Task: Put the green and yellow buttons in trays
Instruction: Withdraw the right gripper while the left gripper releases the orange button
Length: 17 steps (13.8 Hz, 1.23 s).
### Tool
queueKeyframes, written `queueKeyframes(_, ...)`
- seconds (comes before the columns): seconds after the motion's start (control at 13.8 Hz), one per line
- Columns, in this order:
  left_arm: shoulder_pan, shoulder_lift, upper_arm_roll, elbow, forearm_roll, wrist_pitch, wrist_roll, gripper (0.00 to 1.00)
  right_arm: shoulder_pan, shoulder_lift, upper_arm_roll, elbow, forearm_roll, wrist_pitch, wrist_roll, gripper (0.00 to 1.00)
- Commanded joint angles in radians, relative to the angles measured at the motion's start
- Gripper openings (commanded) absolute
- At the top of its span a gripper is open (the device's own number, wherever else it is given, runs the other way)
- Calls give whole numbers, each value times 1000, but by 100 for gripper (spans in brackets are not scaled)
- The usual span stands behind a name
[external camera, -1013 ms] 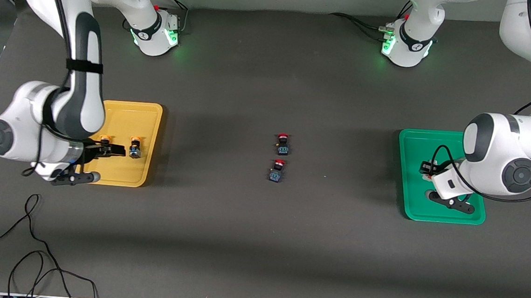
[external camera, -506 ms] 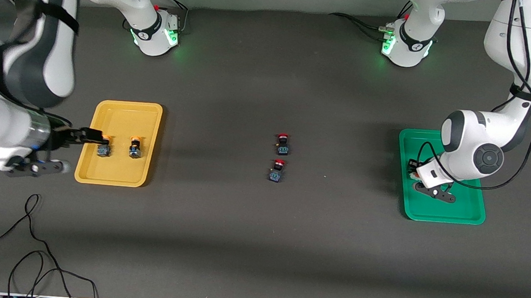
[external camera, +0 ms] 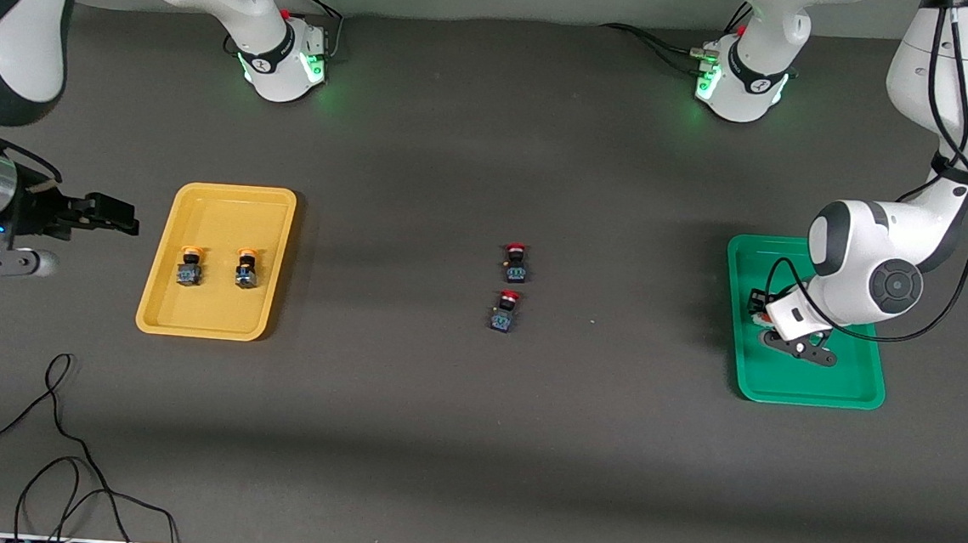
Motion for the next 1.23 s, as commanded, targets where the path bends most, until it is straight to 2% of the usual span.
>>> queueKeyframes(0.0, 17, -10, -6, -15, 8, 16, 22, 100, -97, -80, 149, -10, -77, -15, 84, 100)
queueKeyframes(0.14, 17, -36, -7, -9, 8, -10, 23, 100, -244, -129, 303, -55, -95, -7, 106, 100)
queueKeyframes(0.29, 11, -120, -10, 5, 8, -88, 22, 100, -441, -171, 513, -85, -135, -1, 120, 100)
queueKeyframes(0.36, 8, -166, -12, 43, 7, -170, 14, 100, -532, -182, 597, -93, -138, 2, 124, 100)
queueKeyframes(0.51, 8, -252, -16, 153, -10, -409, 8, 100, -666, -203, 716, -116, -141, 13, 126, 100)
queueKeyframes(0.65, 5, -301, -18, 314, -15, -641, -3, 100, -737, -238, 774, -153, -141, 43, 126, 100)
queueKeyframes(0.8, 4, -289, -18, 529, -15, -868, -6, 100, -789, -260, 820, -176, -143, 56, 126, 100)
queueKeyframes(0.94, -7, -286, -18, 673, -13, -1011, -20, 100, -830, -265, 872, -175, -167, 56, 150, 100)
queueKeyframes(1.01, -7, -286, -18, 710, -16, -1042, -20, 100, -834, -274, 880, -175, -170, 56, 157, 100)
queueKeyframes(1.16, -7, -286, -16, 718, -13, -1049, -30, 100, -824, -275, 877, -170, -170, 54, 157, 100)
